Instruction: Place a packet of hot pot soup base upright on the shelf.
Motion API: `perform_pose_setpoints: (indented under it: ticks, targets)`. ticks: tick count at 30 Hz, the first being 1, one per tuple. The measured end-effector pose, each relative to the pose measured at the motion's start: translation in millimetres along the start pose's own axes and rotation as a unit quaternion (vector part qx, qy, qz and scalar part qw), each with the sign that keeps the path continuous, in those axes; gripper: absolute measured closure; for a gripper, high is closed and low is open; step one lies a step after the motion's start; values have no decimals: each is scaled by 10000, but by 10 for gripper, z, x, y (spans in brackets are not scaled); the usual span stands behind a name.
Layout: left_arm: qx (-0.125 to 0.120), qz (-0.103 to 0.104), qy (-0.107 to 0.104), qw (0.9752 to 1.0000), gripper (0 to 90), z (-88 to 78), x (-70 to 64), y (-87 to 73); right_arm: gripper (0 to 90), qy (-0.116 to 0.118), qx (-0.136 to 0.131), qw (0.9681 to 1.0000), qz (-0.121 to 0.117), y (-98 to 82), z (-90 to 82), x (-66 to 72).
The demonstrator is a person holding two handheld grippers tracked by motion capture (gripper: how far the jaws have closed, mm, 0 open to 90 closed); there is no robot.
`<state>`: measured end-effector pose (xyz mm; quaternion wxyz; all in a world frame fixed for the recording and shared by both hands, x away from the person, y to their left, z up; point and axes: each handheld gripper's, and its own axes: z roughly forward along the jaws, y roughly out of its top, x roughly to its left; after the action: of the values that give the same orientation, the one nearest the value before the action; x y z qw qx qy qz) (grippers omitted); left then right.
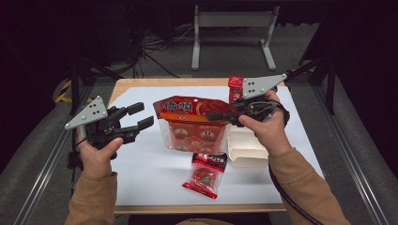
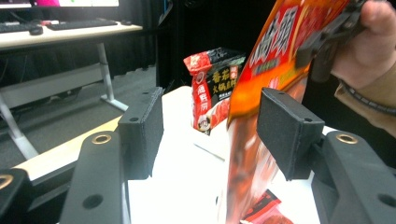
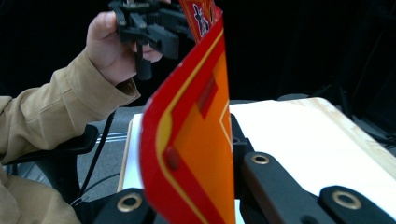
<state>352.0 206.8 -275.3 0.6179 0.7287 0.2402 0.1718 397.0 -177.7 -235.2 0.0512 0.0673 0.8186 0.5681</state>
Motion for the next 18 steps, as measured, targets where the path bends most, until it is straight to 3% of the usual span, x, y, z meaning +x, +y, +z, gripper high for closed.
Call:
perform_pose_setpoints:
  ticks: [14, 18]
  targets:
    - [182, -158, 127, 9996, 392, 50, 138, -114, 900, -407, -114, 9991, 25, 52, -393, -89]
    - [314, -162, 251, 9991, 368, 80, 197, -176, 900, -561, -135, 9983, 40, 56, -517, -123]
